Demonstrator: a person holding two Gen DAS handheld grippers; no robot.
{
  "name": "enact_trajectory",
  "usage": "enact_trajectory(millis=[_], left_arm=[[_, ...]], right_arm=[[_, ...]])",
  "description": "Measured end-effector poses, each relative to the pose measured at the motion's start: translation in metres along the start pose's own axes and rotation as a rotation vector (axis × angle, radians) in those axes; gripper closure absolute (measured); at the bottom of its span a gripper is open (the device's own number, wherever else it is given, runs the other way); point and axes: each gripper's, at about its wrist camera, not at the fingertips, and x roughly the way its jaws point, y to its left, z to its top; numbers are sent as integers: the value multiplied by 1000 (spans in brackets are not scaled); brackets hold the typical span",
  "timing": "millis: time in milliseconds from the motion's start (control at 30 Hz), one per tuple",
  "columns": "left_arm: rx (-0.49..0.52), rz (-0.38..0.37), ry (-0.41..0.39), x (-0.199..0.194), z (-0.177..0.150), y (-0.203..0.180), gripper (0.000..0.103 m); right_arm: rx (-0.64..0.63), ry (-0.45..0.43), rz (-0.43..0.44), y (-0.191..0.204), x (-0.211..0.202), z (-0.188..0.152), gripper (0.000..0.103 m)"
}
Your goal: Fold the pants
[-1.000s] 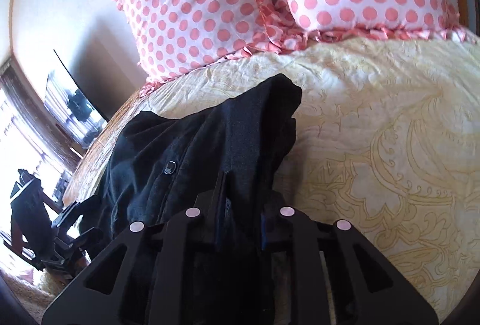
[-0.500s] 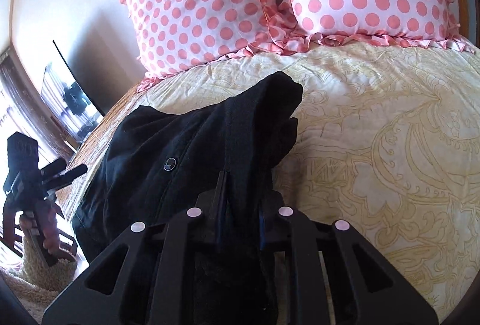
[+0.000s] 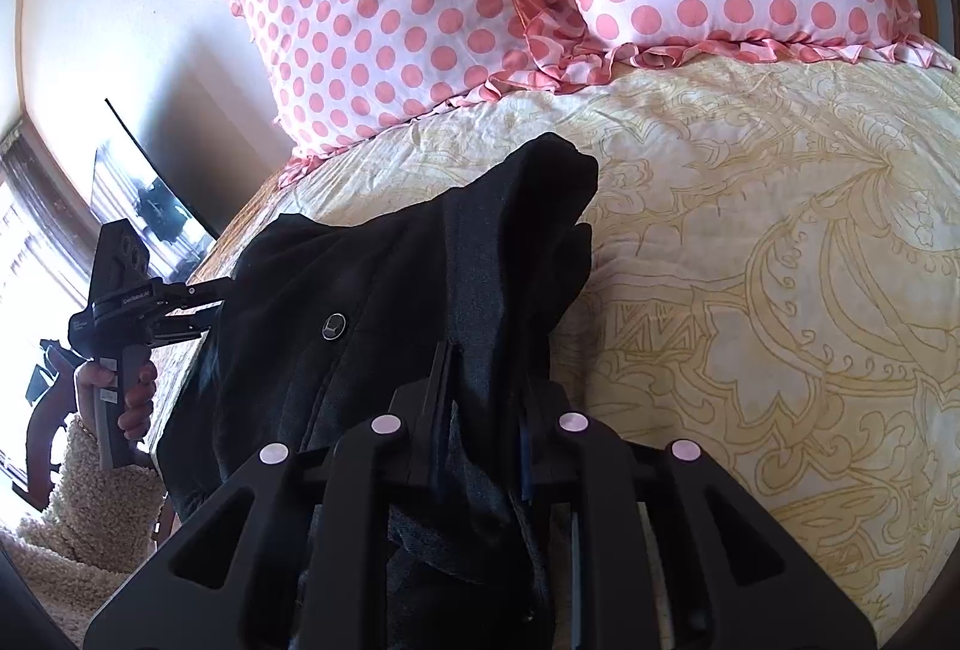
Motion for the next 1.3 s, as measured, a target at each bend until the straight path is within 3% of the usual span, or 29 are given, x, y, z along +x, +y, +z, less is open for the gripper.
enact_trajectory(millis=[67, 100, 167, 233, 300, 433, 600, 900, 1100, 1167, 1233, 1300], left_arm=[[-1, 7, 1, 0, 0, 0, 39], [-6, -1, 9, 2, 0, -1, 48], [-6, -11, 8, 3, -1, -3, 60], [19, -2, 0, 1, -3, -8, 84], [50, 8, -22, -3, -4, -15, 95], [103, 25, -72, -12, -3, -28, 96], [102, -27, -137, -25, 12, -35, 100], [144, 52, -222, -19, 69, -50, 100], [97, 157, -155, 26, 91, -25, 99], [51, 152, -138, 30, 86, -10, 89], [11, 160, -142, 26, 79, 2, 64], [-8, 190, -179, 11, 72, 8, 57]], right_arm=[[31, 6, 15, -6, 2, 1, 80], [49, 13, 25, -9, 4, 0, 74], [85, 18, 58, -16, 7, -1, 72], [105, 11, 85, -20, 6, -2, 76], [99, -12, 104, -17, 1, -1, 85], [119, -46, 150, -15, -8, 8, 90], [149, -68, 189, -18, -10, 29, 92], [165, -140, 180, -23, 19, 96, 97], [129, -37, 6, -28, 57, 95, 96], [131, -27, -11, -32, 55, 92, 95], [122, -36, -45, -31, 45, 89, 92], [61, -71, -130, -20, 29, 85, 91]])
